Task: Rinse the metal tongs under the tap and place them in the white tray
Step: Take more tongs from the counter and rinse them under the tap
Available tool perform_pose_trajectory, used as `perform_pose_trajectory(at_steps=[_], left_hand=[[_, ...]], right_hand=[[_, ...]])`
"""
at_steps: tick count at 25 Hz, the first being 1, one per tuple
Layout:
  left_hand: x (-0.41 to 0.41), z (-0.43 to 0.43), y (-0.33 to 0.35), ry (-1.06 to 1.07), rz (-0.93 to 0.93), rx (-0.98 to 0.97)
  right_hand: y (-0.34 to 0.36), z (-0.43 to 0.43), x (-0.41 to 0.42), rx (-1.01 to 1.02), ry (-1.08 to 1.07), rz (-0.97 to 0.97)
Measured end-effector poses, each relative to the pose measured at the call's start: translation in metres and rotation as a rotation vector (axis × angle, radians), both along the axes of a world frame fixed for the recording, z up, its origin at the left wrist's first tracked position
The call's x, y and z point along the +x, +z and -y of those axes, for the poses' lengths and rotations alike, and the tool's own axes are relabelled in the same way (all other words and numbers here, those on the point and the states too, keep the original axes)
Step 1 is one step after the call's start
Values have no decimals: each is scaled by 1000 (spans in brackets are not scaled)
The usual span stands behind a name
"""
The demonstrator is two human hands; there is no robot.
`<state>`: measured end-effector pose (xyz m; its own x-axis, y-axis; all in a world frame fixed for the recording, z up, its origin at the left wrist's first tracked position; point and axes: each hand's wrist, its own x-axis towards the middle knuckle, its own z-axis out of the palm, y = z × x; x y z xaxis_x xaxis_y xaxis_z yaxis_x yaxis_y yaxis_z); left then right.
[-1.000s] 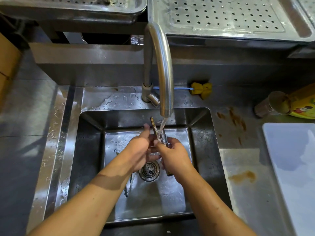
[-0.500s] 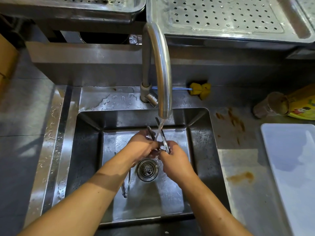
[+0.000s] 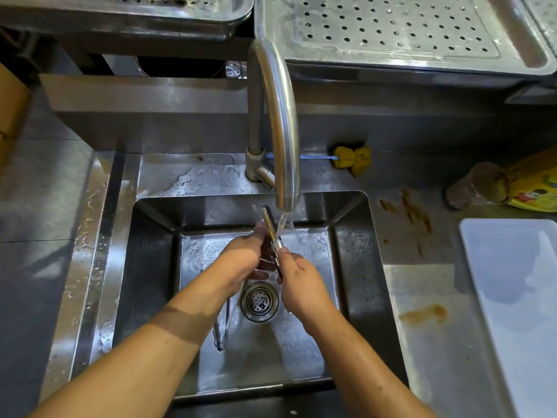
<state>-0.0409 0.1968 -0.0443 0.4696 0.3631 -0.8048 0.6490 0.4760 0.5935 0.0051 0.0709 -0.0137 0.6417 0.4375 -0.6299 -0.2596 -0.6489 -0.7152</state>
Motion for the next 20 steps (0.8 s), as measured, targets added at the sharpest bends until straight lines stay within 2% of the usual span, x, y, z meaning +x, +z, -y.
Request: perform_pose_trajectory(at_steps=[2,4,6,10,12,15,18,20], left_hand=[[-3,4,-1,-4,114,-98],[-8,6,-3,-64,169,-109],[-6,3,-9,-28,125,-55],[5,0,-4,34,-91,67],[9,3,-1,71,-127,86],[4,3,0,39,-35,11],[-4,5,6,-159,117,-59],[-3,10,8,-163,121,-60]], right_hand=[[3,-2,2,15,-66,-121],[4,-1,2,31,-95,-190],[4,3,-2,57,-92,-197],[2,10,-7,79,-68,-191],[2,11,-7,82,-44,-197],[1,9,-6,108,-95,-218],[-2,10,-2,121,-175,-219],[-5,12,0,36,-44,-58]])
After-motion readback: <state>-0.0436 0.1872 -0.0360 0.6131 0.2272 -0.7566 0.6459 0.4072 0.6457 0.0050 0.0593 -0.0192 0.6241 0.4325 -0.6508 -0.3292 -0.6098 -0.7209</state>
